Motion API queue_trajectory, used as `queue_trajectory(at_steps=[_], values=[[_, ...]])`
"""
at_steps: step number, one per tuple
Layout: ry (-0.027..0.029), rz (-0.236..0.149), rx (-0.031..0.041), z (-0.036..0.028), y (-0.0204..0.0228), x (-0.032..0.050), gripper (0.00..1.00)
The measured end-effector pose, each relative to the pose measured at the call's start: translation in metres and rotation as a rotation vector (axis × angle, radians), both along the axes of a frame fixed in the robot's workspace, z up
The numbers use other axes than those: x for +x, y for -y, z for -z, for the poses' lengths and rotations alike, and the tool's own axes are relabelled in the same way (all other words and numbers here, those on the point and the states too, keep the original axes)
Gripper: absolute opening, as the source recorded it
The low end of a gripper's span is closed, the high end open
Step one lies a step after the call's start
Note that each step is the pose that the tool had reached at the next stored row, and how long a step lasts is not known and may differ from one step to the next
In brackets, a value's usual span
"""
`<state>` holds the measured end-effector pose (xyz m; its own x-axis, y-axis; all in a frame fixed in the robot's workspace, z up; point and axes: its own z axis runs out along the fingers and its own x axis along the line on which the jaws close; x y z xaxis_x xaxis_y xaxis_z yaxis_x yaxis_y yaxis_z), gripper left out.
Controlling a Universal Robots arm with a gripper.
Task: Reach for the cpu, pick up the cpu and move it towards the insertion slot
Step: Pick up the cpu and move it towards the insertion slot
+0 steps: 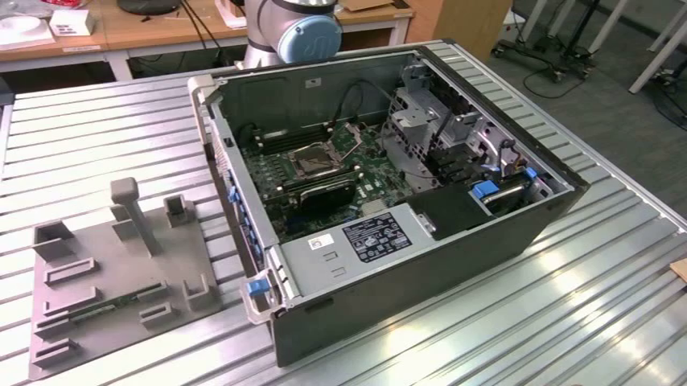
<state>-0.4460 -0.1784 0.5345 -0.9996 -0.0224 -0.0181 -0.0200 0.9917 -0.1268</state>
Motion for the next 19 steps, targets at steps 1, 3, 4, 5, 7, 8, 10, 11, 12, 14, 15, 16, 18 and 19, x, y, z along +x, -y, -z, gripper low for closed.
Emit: queue_trajectory(at_steps=[1, 3, 4, 5, 7, 8, 10, 11, 12, 14, 15, 16, 18, 19], values=[[0.0003, 0.000, -0.0015, 0.0009, 0.0024, 0.0000, 0.54], [0.0003, 0.000, -0.0041, 0.0038, 0.0084, -0.0006, 0.54], [0.0000, 0.000, -0.0043, 0.0039, 0.0102, -0.0005, 0.54], [-0.0001, 0.000, -0.0041, 0.0039, 0.0102, -0.0005, 0.54], [-0.0001, 0.000, -0.0041, 0.0039, 0.0103, -0.0005, 0.54], [-0.0001, 0.001, -0.0041, 0.0039, 0.0103, -0.0005, 0.54], [-0.0001, 0.001, -0.0041, 0.0039, 0.0103, -0.0005, 0.54], [-0.0001, 0.001, -0.0041, 0.0039, 0.0103, -0.0005, 0.54], [0.0000, 0.001, -0.0041, 0.0039, 0.0103, -0.0005, 0.54], [-0.0001, 0.001, -0.0041, 0.0039, 0.0108, -0.0005, 0.54], [0.0000, 0.001, -0.0041, 0.0039, 0.0124, -0.0005, 0.54], [0.0000, 0.001, -0.0041, 0.0040, 0.0153, -0.0004, 0.54], [-0.0001, 0.001, -0.0041, 0.0040, 0.0215, -0.0001, 0.54], [-0.0002, 0.001, -0.0041, 0.0040, 0.0246, 0.0000, 0.54]])
